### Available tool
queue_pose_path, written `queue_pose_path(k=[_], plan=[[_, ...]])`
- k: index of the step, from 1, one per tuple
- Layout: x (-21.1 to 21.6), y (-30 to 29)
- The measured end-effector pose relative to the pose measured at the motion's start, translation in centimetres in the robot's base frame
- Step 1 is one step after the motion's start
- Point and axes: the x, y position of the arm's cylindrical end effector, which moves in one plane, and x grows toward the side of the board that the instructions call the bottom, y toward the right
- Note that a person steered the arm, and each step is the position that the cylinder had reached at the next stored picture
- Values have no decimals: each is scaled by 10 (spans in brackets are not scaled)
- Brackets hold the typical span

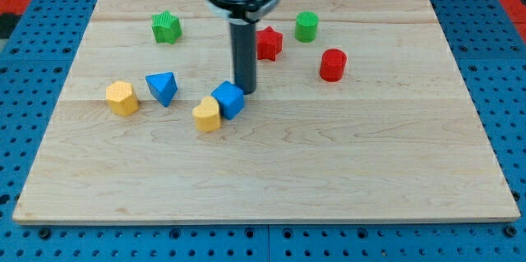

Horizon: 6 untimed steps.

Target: Move your arm closer towards center left

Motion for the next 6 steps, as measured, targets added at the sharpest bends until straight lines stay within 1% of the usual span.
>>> queue_pose_path(k=[1, 2, 3, 4, 5, 6], plan=[[0, -7], [-14, 23], [-29, 7], [-34, -67], [-40, -128], [-58, -153]])
